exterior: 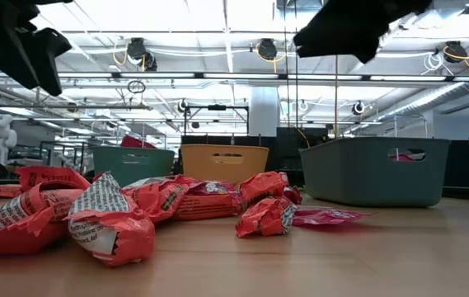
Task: Sort candy
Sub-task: Put the red pack of candy into the light blue bin
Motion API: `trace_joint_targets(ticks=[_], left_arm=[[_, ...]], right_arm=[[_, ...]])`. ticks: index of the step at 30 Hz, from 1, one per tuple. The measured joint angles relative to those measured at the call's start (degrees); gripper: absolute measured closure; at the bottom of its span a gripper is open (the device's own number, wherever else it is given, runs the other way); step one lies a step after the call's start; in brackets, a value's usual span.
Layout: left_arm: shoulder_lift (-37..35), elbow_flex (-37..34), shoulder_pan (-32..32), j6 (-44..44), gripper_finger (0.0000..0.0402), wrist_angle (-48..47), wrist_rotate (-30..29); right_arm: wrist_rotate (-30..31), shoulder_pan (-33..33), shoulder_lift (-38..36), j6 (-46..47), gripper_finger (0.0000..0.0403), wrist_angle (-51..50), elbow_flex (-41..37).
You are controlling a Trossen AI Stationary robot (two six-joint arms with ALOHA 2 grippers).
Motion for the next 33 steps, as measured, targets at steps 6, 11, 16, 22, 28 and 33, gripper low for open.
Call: trace_joint_targets(ticks=[6,11,16,22,28,33], left_arm=[[0.0,0.0,-0.16,0.01,0.0198,-0.01,-0.23],[0.0,0.02,-0.16,-0.02,0.0198,0.72,-0.3],[0.2,0.02,-0.12,-0.01,0.0198,2.63,-0.32],[0.42,0.02,-0.12,-0.01,0.0198,3.4,-0.39],[0.5,0.02,-0.12,-0.06,0.0198,3.6,-0.41],[0.5,0.02,-0.12,-0.06,0.0198,4.35,-0.41]], right_arm=[[-4.45,-4.47,6.29,-1.42,0.0271,-8.09,7.87],[-13.6,-8.85,15.08,0.32,0.0273,-23.28,18.2],[-21.58,-10.84,24.27,-1.77,0.0273,-28.72,25.18],[-26.11,-11.02,32.34,-7.13,0.0263,-25.7,30.55],[-31.27,-10.99,38.35,-11.54,0.0209,-19.94,35.67],[-32.28,-11.13,43.26,-13.01,0.0157,-19.31,38.73]])
